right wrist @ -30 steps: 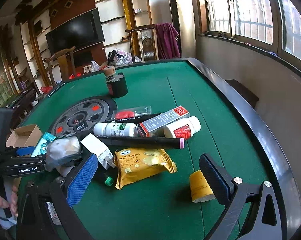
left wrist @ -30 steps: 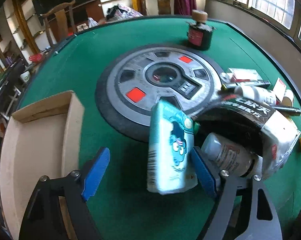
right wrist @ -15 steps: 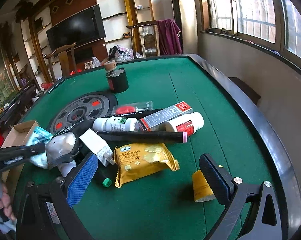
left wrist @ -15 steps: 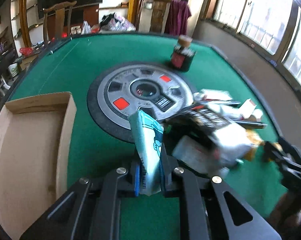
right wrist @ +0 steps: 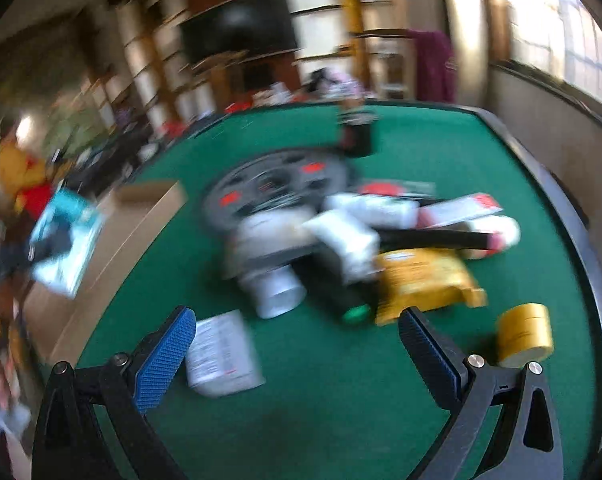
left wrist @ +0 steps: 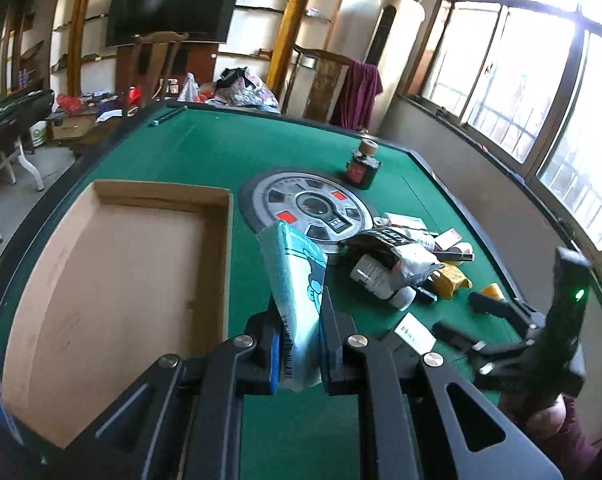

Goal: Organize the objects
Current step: 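Grasp the blue cartoon tissue pack with the left gripper while the right grasps the white ointment box, then carry both items to the cardboard box and open both grippers to drop them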

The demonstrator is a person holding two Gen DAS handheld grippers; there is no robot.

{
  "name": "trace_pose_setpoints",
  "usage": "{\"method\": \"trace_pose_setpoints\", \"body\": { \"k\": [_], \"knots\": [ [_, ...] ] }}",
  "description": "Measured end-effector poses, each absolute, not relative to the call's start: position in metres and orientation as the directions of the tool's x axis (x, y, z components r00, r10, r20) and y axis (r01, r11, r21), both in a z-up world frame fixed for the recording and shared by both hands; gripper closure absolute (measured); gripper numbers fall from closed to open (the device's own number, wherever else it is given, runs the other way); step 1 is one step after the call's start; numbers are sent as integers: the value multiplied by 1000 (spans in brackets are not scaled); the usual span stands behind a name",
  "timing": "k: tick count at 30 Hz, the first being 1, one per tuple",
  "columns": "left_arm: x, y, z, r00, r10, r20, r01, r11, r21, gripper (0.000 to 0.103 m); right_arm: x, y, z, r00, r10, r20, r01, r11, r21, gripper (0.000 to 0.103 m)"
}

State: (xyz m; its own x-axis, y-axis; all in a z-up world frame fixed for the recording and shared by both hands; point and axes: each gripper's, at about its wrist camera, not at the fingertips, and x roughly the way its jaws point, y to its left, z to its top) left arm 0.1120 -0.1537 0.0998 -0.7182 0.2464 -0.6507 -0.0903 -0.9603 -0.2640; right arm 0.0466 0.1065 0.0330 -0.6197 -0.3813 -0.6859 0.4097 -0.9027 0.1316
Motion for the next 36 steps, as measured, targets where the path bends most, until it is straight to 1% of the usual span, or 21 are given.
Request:
{"method": "trace_pose_setpoints", "body": {
  "k": [2,4,5,6,7,9,12,16,20,23,24,26,28,30,31,33,34,36],
  "knots": [
    [118,-160,99,-721,250,-646,-84,-957,-276,89,54,81,27,-612,-352,-708,449,-892,55,1],
    [126,-165,98,-727,245,-641,-80,-958,-276,89,54,66,20,-593,-337,-731,469,-883,26,9],
    [129,-167,98,-731,241,-639,-77,-959,-273,89,53,63,16,-582,-333,-741,474,-880,24,19],
    [133,-170,99,-735,238,-635,-74,-959,-273,89,51,59,13,-571,-326,-753,475,-880,21,32],
    [135,-173,99,-737,238,-633,-73,-958,-276,89,49,56,10,-563,-314,-765,473,-881,14,39],
    [141,-177,99,-742,240,-626,-71,-956,-283,89,44,49,0,-539,-278,-795,468,-884,-9,67],
    [150,-184,101,-749,246,-616,-69,-953,-296,89,41,50,-6,-521,-268,-810,452,-892,5,67],
    [160,-197,115,-760,273,-590,-81,-941,-330,89,44,60,11,-496,-335,-801,436,-894,104,67],
    [172,-213,151,-769,333,-545,-130,-917,-377,89,53,63,60,-471,-480,-740,467,-848,252,67],
    [177,-231,197,-783,370,-500,-174,-902,-395,89,58,56,117,-433,-619,-655,531,-762,370,66],
    [178,-237,216,-795,363,-487,-181,-906,-382,89,59,51,141,-414,-670,-616,559,-722,408,66],
    [177,-247,248,-819,327,-471,-176,-925,-337,89,60,40,189,-375,-755,-538,613,-637,467,66],
    [170,-255,277,-837,274,-474,-157,-950,-271,89,59,24,230,-329,-819,-471,653,-557,513,66],
    [153,-261,297,-849,192,-492,-120,-977,-175,89,53,4,263,-292,-857,-423,670,-500,549,66],
    [142,-264,301,-848,162,-504,-100,-984,-149,89,46,-11,278,-289,-866,-408,678,-486,551,66],
    [118,-272,296,-844,94,-528,-49,-994,-99,89,33,-37,288,-297,-865,-405,671,-491,555,66],
    [106,-275,287,-840,70,-538,-31,-996,-81,89,26,-52,283,-301,-857,-418,660,-503,557,66],
    [83,-283,261,-827,43,-561,0,-997,-77,89,13,-76,260,-318,-819,-478,629,-559,540,66]
  ]
}}
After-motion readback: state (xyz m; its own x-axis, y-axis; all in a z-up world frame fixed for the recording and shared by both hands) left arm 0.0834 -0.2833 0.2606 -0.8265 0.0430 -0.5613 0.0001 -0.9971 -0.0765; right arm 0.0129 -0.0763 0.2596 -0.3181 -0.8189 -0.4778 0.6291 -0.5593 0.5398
